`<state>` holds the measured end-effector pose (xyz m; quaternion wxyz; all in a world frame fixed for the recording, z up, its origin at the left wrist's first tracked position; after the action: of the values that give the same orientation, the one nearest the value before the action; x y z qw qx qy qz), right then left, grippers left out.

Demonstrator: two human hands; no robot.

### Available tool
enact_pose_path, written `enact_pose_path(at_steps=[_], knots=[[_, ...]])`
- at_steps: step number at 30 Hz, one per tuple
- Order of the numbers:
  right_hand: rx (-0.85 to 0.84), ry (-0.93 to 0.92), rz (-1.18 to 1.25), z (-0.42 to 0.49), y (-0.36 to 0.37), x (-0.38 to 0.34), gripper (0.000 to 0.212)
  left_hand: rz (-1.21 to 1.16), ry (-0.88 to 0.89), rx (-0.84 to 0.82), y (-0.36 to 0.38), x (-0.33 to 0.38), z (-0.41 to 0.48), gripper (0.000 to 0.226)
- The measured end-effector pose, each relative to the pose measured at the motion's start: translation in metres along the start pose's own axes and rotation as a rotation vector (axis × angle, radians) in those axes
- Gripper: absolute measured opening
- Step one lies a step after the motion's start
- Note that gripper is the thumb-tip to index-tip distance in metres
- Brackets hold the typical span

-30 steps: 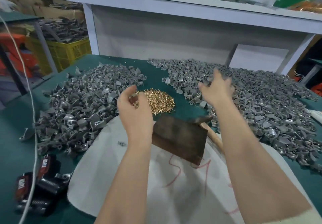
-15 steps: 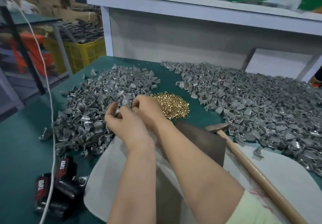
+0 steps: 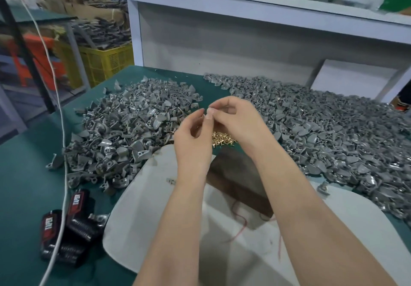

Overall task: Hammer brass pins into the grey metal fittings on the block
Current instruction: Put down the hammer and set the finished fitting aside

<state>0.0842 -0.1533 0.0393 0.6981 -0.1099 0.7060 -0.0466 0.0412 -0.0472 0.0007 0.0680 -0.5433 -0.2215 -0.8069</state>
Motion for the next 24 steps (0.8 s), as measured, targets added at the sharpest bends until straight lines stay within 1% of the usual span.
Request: enact_pose_path(at_steps=[2, 3, 4, 5, 6, 7, 8, 9, 10, 11, 12, 15, 17, 19, 22, 23, 24], knots=[[-0.056, 0.028, 0.150, 0.000, -0.003, 0.003, 0.009, -0.027, -0.024, 0.005, -0.001, -0.003, 0.000, 0.015], [-0.061, 0.036, 0.194, 0.000, -0.005, 0.004, 0.008, -0.054, -0.037, 0.036, -0.004, -0.004, 0.000, 0.013], [-0.028, 0.042, 0.174, 0.003, -0.009, 0.007, 0.009, -0.101, -0.054, 0.085, -0.008, -0.005, 0.000, 0.012], [0.055, 0.038, 0.038, 0.007, -0.015, 0.011, 0.008, -0.163, -0.075, 0.143, -0.012, -0.007, 0.000, 0.012], [0.151, 0.025, -0.225, 0.012, -0.020, 0.013, 0.005, -0.224, -0.099, 0.197, -0.017, -0.009, 0.000, 0.014], [0.202, 0.031, -0.533, 0.018, -0.017, 0.016, 0.002, -0.279, -0.120, 0.239, -0.020, -0.011, 0.000, 0.015], [0.201, 0.074, -0.808, 0.023, -0.009, 0.025, 0.009, -0.329, -0.138, 0.268, -0.022, -0.013, -0.001, 0.017], [0.154, 0.152, -1.001, 0.029, 0.000, 0.039, 0.014, -0.376, -0.157, 0.286, -0.023, -0.014, -0.002, 0.018], [0.095, 0.232, -1.106, 0.032, 0.009, 0.051, 0.015, -0.415, -0.176, 0.296, -0.022, -0.016, -0.003, 0.018], [0.055, 0.280, -1.166, 0.035, 0.017, 0.059, 0.011, -0.446, -0.195, 0.304, -0.022, -0.017, -0.004, 0.017], [0.044, 0.291, -1.202, 0.038, 0.023, 0.061, 0.007, -0.467, -0.210, 0.311, -0.022, -0.018, -0.005, 0.015], [0.035, 0.263, -1.234, 0.050, 0.036, 0.059, 0.026, -0.454, -0.230, 0.320, -0.022, -0.019, -0.006, 0.005], [0.039, 0.260, -1.240, 0.054, 0.038, 0.059, 0.030, -0.429, -0.241, 0.318, -0.021, -0.020, -0.007, 0.012], [0.045, 0.262, -1.255, 0.058, 0.038, 0.061, 0.029, -0.438, -0.241, 0.308, -0.020, -0.020, -0.007, 0.015], [0.021, 0.239, -1.273, 0.063, 0.040, 0.065, 0.015, -0.453, -0.231, 0.287, -0.017, -0.019, -0.007, 0.012], [0.000, 0.254, -1.286, 0.063, 0.041, 0.067, 0.013, -0.463, -0.224, 0.285, -0.017, -0.018, -0.007, 0.011], [-0.016, 0.271, -1.300, 0.065, 0.041, 0.069, 0.018, -0.468, -0.215, 0.289, -0.016, -0.018, -0.006, 0.011]])
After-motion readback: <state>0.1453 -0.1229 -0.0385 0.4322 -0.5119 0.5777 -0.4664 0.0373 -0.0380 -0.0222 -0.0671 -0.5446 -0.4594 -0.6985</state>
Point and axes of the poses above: each hand's wrist, its own z-axis towards the middle knuckle, its own y-axis out of the palm, x = y × z, the point moved 9 cm from there along z, towards the middle knuckle, and after that the axes turned 11 degrees about y, right-handed, at the moved point
